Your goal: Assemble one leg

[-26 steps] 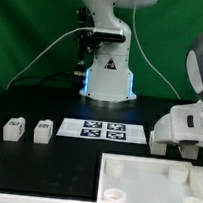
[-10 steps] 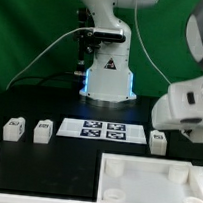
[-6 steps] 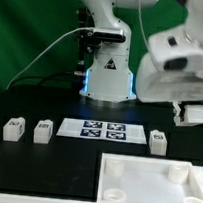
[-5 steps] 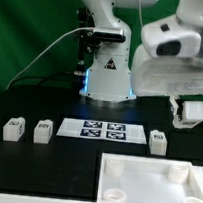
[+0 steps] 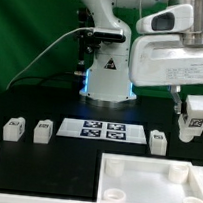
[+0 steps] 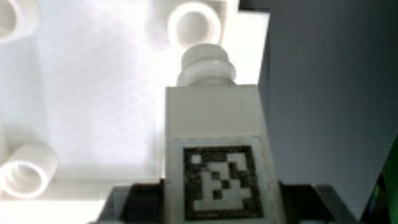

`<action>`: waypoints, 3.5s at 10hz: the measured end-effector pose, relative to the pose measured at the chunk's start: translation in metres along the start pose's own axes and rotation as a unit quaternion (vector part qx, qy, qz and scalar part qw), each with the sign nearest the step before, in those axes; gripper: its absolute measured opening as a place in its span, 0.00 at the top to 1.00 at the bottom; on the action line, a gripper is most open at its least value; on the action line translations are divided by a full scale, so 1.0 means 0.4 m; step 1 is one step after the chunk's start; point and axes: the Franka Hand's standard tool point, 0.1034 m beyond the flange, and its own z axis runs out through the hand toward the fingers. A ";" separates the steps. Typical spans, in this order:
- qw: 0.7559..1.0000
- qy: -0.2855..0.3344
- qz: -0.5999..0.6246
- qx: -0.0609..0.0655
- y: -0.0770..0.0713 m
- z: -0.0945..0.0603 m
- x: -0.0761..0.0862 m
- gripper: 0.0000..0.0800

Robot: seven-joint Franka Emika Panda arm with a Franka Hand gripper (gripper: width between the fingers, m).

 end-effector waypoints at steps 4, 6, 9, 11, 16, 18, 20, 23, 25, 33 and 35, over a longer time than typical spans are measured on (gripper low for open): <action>0.980 0.197 -0.026 0.004 0.029 0.003 0.177 0.63; 0.974 0.226 -0.026 0.002 0.034 0.019 0.160 0.63; 0.977 0.212 -0.032 -0.002 0.050 0.031 0.160 0.63; 0.978 0.207 -0.031 0.000 0.049 0.052 0.181 0.63; 0.980 0.195 -0.028 0.005 0.046 0.146 0.140 0.63; 0.981 0.192 -0.029 0.006 0.043 0.162 0.133 0.63; 0.982 0.186 -0.030 0.006 0.046 0.180 0.122 0.63; 0.981 0.191 -0.016 0.004 0.040 0.199 0.113 0.63; 0.981 0.192 0.010 -0.005 0.038 0.199 0.111 0.63; 0.984 0.180 0.012 -0.013 0.042 0.208 0.103 0.19; 0.984 0.180 0.012 -0.013 0.042 0.208 0.102 0.19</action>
Offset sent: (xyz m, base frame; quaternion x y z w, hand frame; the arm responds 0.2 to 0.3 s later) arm 0.0392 0.0083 0.0021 -0.0262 0.2071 -0.0153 0.9778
